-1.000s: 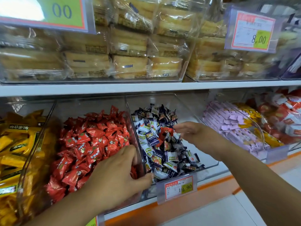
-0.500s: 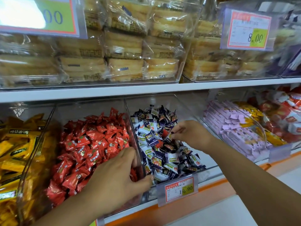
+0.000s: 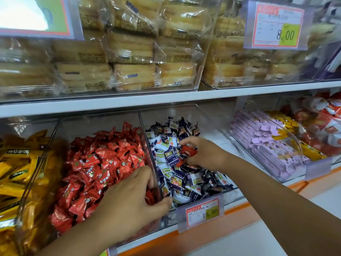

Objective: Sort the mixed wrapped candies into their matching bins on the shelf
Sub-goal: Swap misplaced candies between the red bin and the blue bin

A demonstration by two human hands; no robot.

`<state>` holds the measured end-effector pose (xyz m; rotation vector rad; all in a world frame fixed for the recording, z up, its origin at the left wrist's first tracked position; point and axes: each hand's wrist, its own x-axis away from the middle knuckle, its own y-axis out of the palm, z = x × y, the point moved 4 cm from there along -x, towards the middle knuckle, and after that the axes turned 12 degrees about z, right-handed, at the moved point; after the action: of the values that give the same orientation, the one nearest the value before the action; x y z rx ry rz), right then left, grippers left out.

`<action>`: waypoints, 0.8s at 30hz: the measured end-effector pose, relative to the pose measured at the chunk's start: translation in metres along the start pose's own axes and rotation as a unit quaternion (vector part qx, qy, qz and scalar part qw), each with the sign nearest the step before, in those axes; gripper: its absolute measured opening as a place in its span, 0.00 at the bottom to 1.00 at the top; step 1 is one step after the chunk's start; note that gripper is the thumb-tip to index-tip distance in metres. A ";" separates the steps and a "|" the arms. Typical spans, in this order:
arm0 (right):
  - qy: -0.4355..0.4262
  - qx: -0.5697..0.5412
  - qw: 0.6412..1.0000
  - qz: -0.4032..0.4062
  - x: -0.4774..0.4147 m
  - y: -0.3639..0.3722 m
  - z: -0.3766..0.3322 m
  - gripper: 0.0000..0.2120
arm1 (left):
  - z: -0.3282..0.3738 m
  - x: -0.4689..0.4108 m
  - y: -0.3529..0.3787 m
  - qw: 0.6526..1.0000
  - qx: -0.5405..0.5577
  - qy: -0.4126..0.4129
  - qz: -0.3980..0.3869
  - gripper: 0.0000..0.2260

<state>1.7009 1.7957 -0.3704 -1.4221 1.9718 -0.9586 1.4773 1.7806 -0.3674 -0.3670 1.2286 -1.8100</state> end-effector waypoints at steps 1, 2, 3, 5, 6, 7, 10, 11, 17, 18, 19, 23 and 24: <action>-0.007 0.013 1.000 -0.012 0.001 0.001 -0.001 0.21 | 0.000 0.000 0.001 1.000 0.000 -0.002 0.000 0.20; -0.007 0.018 0.999 -0.026 0.001 0.002 0.000 0.20 | -0.001 -0.001 0.001 1.000 -0.002 -0.002 0.000 0.21; -0.002 0.019 0.999 -0.033 0.001 0.003 0.001 0.17 | -0.001 -0.001 0.001 1.000 -0.006 -0.001 -0.001 0.21; 0.011 0.021 0.999 -0.032 0.000 0.002 0.006 0.11 | -0.001 -0.001 0.002 1.000 -0.010 0.001 -0.001 0.21; 0.014 0.028 0.999 -0.023 0.000 0.000 0.008 0.09 | -0.002 -0.001 0.002 1.000 -0.010 0.001 -0.002 0.21; 0.017 0.030 0.999 -0.016 -0.001 -0.001 0.010 0.07 | -0.002 -0.001 0.002 1.000 -0.008 0.001 -0.002 0.21; 0.031 -0.011 0.999 0.003 0.003 -0.010 0.011 0.05 | -0.002 -0.001 0.001 1.000 -0.003 0.004 -0.002 0.21; 0.034 -0.028 0.999 0.014 0.004 -0.016 0.010 0.06 | -0.002 -0.001 0.002 1.000 -0.002 0.005 -0.002 0.21; 0.003 -0.089 0.994 0.059 0.009 -0.040 -0.006 0.03 | -0.004 -0.001 0.003 1.000 -0.012 0.009 0.001 0.21; -0.008 -0.076 0.996 0.054 0.011 -0.041 -0.010 0.02 | -0.004 0.000 0.003 1.000 -0.013 0.009 0.002 0.21; -0.017 -0.057 0.998 0.037 0.013 -0.039 -0.014 0.04 | -0.003 0.000 0.003 1.000 -0.014 0.010 0.004 0.21; -0.045 0.027 0.996 -0.067 0.023 -0.013 -0.022 0.10 | -0.004 0.000 0.002 1.000 -0.013 0.005 0.006 0.21; -0.046 0.041 0.995 -0.075 0.023 -0.006 -0.020 0.13 | -0.004 0.000 0.002 1.000 -0.013 0.005 0.007 0.21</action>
<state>1.6826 1.7776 -0.3533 -1.5563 1.7591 -1.0076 1.4760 1.7832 -0.3713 -0.3639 1.2601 -1.7874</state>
